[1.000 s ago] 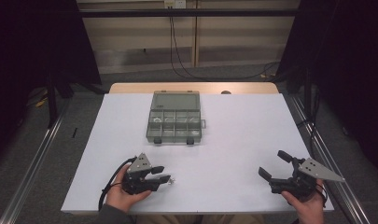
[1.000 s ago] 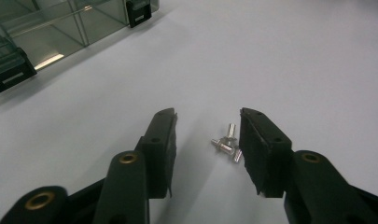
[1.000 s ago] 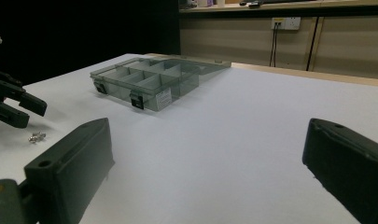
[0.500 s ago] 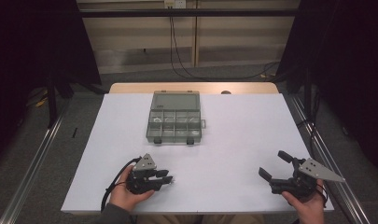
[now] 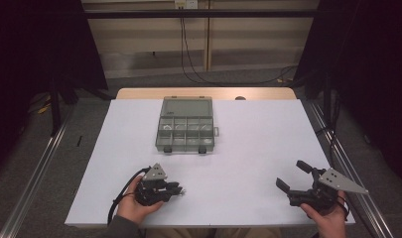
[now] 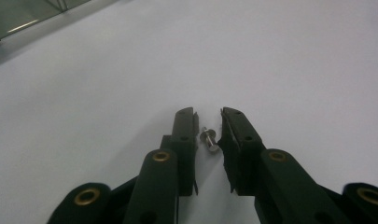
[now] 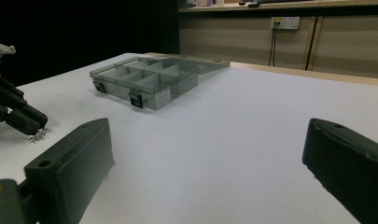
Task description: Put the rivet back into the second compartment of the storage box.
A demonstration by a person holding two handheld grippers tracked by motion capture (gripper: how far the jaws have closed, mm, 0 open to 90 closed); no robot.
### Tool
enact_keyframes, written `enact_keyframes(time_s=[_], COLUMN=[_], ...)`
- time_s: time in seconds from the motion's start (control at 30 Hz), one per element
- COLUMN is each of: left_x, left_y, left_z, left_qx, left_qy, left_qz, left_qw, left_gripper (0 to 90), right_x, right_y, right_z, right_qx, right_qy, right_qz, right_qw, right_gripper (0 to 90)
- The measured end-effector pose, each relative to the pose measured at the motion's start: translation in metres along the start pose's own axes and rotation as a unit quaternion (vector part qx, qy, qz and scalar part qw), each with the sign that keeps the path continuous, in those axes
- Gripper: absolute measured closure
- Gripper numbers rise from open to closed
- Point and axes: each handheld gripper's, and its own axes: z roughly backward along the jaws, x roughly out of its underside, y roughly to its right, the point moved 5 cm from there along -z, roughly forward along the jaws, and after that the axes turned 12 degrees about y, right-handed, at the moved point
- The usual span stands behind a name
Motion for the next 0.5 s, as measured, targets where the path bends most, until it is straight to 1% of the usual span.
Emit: enact_keyframes(time_s=[0.17, 0.2, 0.23, 0.27, 0.33, 0.5], left_x=[0.0005, 0.0006, 0.0006, 0.0007, 0.0009, 0.0006], left_y=[-0.0014, -0.0015, -0.0015, -0.0016, -0.0012, -0.0013], left_z=[0.0003, 0.0003, 0.0003, 0.0003, 0.0004, 0.0004], left_qx=[-0.005, -0.006, -0.005, -0.004, -0.007, -0.011], left_qy=[-0.002, -0.002, -0.002, -0.003, -0.003, -0.005], left_qz=[0.002, 0.003, 0.004, 0.004, 0.003, 0.010], left_qw=[1.0000, 1.0000, 1.0000, 1.0000, 1.0000, 0.9999], left_gripper=[79.6, 82.2, 82.2, 84.2, 85.7, 86.3], right_x=[-0.0001, 0.0000, 0.0000, -0.0001, -0.0001, -0.0001], right_y=[0.0001, 0.0003, 0.0003, 0.0007, 0.0007, 0.0009], right_z=[0.0004, 0.0005, 0.0005, 0.0006, 0.0007, 0.0008], right_qx=[-0.001, 0.000, 0.000, 0.000, 0.000, 0.001], right_qy=[0.000, 0.000, 0.000, 0.000, 0.000, 0.000], right_qz=[0.002, 0.002, 0.002, 0.002, 0.002, 0.003], right_qw=[1.0000, 1.0000, 1.0000, 1.0000, 1.0000, 1.0000], right_gripper=[1.4, 1.4, 1.4, 1.4, 1.4, 1.4])
